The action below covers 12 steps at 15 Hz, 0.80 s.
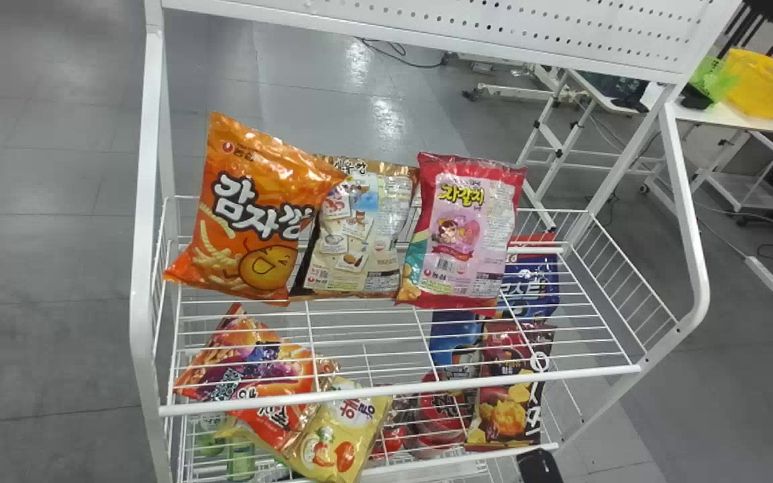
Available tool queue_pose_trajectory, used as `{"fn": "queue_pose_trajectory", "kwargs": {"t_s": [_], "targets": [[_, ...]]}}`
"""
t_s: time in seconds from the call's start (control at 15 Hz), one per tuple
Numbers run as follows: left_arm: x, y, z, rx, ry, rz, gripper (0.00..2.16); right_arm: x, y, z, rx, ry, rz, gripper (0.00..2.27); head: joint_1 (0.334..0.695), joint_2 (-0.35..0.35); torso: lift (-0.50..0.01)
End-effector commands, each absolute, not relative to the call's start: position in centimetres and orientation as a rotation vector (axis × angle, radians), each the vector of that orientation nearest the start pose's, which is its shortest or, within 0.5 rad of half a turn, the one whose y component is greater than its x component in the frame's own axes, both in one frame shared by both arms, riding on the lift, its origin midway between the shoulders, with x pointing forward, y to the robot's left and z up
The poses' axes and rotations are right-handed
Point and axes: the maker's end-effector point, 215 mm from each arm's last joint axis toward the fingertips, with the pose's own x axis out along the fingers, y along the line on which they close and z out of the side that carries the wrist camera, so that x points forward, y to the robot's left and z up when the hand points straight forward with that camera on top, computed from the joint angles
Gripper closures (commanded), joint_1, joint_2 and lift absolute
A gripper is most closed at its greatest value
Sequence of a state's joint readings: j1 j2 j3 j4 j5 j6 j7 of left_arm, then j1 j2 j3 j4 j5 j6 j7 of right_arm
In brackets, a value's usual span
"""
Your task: Hold basket handle with left hand then pick Gkobukchip with right hand and place into basket
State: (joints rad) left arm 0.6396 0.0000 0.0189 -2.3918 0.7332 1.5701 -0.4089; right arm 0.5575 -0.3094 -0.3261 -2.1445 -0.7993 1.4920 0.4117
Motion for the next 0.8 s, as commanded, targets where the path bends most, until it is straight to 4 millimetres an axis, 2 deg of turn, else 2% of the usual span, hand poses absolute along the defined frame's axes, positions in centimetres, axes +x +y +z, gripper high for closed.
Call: {"fn": "queue_pose_trajectory", "kwargs": {"t_s": [0.0,0.13,0.27,0.53,0.73], "targets": [[14.1,-2.2,-41.5,-0.785,1.223,-0.926,1.72,20.2,-20.4,-47.7,0.681,1.243,0.555,0.06,0.695,-0.35,-0.032],[14.0,-2.5,-41.6,-0.774,1.228,-0.927,1.72,22.4,-21.8,-45.5,0.673,1.146,0.532,0.06,0.695,-0.35,-0.032],[13.9,-2.6,-41.6,-0.773,1.229,-0.929,1.72,25.2,-23.8,-44.0,0.628,1.034,0.492,0.08,0.695,-0.35,-0.032],[13.8,-2.6,-41.8,-0.771,1.236,-0.927,1.72,32.4,-28.4,-40.4,0.481,0.699,0.379,0.09,0.695,-0.35,-0.032],[13.6,-2.7,-42.1,-0.773,1.246,-0.927,1.72,35.7,-29.9,-37.3,0.381,0.483,0.336,0.11,0.695,-0.35,-0.032]]}}
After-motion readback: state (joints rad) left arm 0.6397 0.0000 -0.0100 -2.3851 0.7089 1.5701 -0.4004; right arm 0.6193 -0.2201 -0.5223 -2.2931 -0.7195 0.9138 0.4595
